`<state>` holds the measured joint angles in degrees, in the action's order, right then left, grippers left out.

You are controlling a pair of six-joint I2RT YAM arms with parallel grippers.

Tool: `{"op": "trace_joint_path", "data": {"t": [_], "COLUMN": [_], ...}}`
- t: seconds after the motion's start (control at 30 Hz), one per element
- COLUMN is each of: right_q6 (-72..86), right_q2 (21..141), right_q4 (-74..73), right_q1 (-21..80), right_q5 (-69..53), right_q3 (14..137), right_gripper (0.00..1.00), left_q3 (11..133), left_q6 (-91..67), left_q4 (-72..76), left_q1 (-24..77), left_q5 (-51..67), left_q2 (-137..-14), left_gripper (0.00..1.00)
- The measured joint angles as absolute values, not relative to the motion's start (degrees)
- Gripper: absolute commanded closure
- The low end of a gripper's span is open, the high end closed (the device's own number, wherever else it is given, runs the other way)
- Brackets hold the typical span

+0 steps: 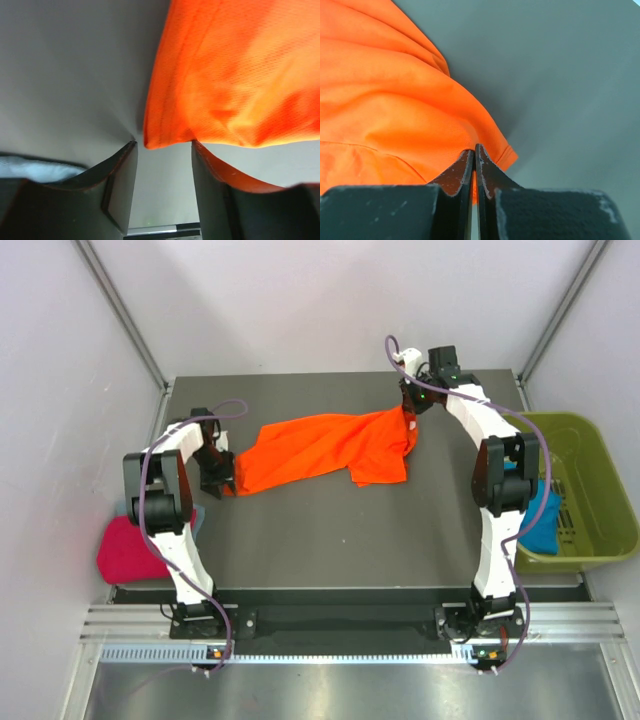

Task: Fold and stack the t-shirts
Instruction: Flatten the tshirt out

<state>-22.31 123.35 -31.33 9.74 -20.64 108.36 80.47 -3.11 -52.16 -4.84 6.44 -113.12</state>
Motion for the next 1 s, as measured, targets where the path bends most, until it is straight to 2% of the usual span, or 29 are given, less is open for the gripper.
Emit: {"op": "trace_joint_path", "data": {"t": [0.13,0.23,0.37,0.7,0.9,0.93,0.97,1.0], "right_q6": [-22.31,-22.31,-22.31,-22.2,-21.52,-21.39,-21.28,-20.97], "right_q2": [123.35,123.35,123.35,123.22,123.28,123.31,123.39,123.42], "right_q4": [-31.2,-31.2,-31.11,-29.93,-28.6,-28.45,-28.42,-28.36], "right_q1": [9.91,10.31,11.03,11.49,11.44,11.44,11.4,11.33], "right_q5": [-20.25,-19.81,-19.4,-16.47,-13.17,-12.8,-12.47,-12.03], "right_q3": [108.36,108.36,108.33,107.48,107.28,107.28,107.28,107.28], "right_gripper": [1.0,1.0,1.0,1.0,0.99,0.94,0.78,0.7], "left_q3": [80.53,80.99,81.47,83.07,92.62,94.72,96.29,97.62], "left_q6": [-3.33,-3.51,-3.88,-3.9,-3.07,-2.83,-2.66,-2.42], "left_q4": [-52.12,-52.14,-51.86,-52.05,-50.89,-50.46,-49.91,-49.34], "left_q1": [-4.84,-4.93,-5.19,-5.98,-6.02,-6.02,-6.02,-6.02], "left_q5": [7.86,8.34,9.06,8.47,5.5,4.84,4.62,4.27], "left_q2": [-113.58,-114.04,-114.3,-114.17,-113.93,-113.93,-113.91,-113.89], "left_gripper": [0.54,0.63,1.0,1.0,1.0,1.0,1.0,1.0]}}
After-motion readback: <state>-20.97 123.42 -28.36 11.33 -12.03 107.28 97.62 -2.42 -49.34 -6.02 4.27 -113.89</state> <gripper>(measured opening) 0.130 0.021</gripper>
